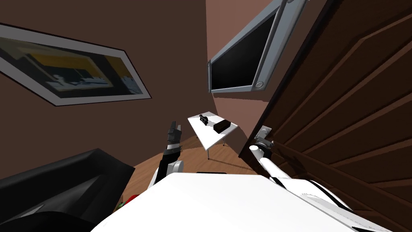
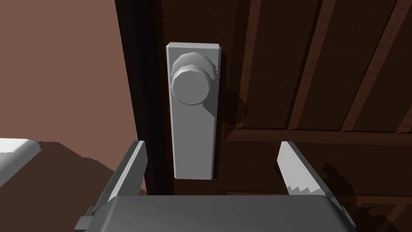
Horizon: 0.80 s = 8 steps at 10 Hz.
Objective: Pull the door open
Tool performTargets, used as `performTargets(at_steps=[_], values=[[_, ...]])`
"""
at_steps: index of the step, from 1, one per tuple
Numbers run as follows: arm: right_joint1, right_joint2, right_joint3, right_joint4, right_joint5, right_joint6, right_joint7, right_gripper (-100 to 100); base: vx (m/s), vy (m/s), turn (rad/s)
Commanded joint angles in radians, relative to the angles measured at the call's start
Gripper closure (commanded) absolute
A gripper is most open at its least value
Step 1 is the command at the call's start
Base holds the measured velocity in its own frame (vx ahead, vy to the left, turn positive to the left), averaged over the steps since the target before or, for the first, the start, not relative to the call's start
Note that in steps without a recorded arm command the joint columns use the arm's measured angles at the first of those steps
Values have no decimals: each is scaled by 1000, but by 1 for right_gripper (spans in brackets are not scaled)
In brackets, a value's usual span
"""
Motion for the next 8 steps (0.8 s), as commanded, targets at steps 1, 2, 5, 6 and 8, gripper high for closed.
performTargets(at_steps=[1, 2, 5, 6, 8], values=[[21, -29, -8, 2, -4, 13, -27, -100, 123, -40, 98], [30, -46, -11, 9, -5, 19, -44, -100, 161, -70, 71], [39, -64, -15, 16, -6, 26, -63, -100, 91, -63, 16], [43, -71, -16, 19, -7, 28, -70, -100, 167, -127, 36], [47, -81, -18, 23, -7, 32, -80, -100, 189, -135, 3]])
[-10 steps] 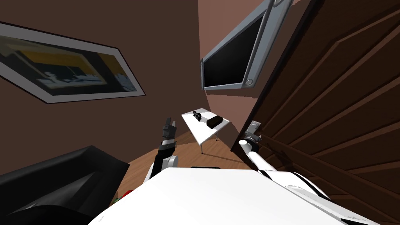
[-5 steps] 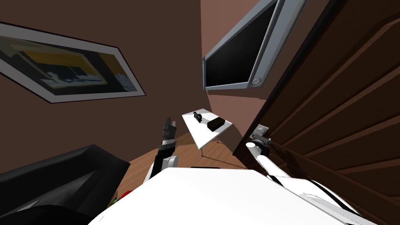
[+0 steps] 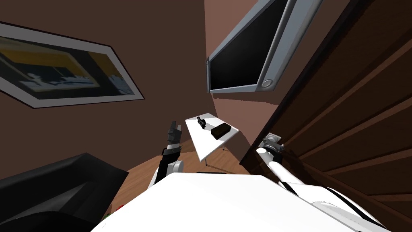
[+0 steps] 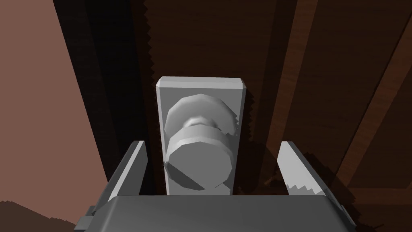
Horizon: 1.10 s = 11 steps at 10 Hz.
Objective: Pull the door open
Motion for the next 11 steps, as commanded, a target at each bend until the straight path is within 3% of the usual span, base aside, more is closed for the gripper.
performTargets(at_steps=[1, 2, 3, 8, 11], values=[[-1, -8, 0, 10, 1, 2, -12, -100, 184, -94, -5], [-4, -6, 2, 12, 3, 0, -11, -100, 78, -39, 2], [-4, -6, 2, 12, 3, 0, -11, 100, -16, 10, -15], [-4, -6, 2, 12, 3, 0, -11, 100, -14, 5, 3], [-5, -3, 7, 10, 5, 6, -12, 100, -149, 110, 28]])
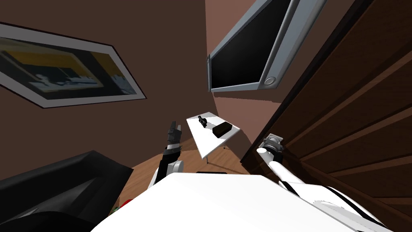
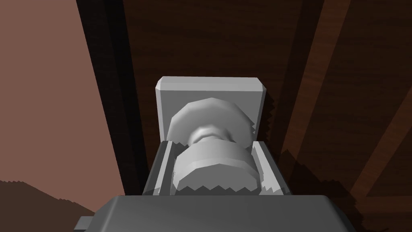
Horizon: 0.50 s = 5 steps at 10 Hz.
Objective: Pull the door open
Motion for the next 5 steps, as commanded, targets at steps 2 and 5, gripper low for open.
performTargets(at_steps=[2, 5], values=[[-2, 8, 8, -7, 4, 10, 1, 100, -182, 117, 23], [-9, 13, 24, -21, 17, 26, -6, 100, -216, 77, 31]])
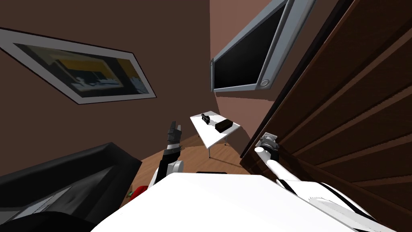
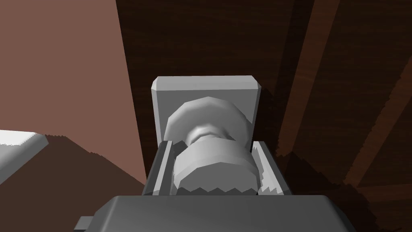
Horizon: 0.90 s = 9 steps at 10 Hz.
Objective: Pull the door open
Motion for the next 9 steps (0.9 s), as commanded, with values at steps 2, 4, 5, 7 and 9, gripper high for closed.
performTargets(at_steps=[2, 4, 5, 7, 9], values=[[8, 8, 4, -44, 4, 19, 13, 100, -107, 30, 11], [4, 13, 15, -54, 15, 31, 8, 100, -144, -21, 23], [-1, 22, 32, -68, 33, 51, 3, 100, -95, -56, 22], [13, 25, 31, -94, 28, 64, 16, 100, -99, -23, 40], [11, 31, 47, -106, 41, 72, 10, 100, -227, 3, 57]])
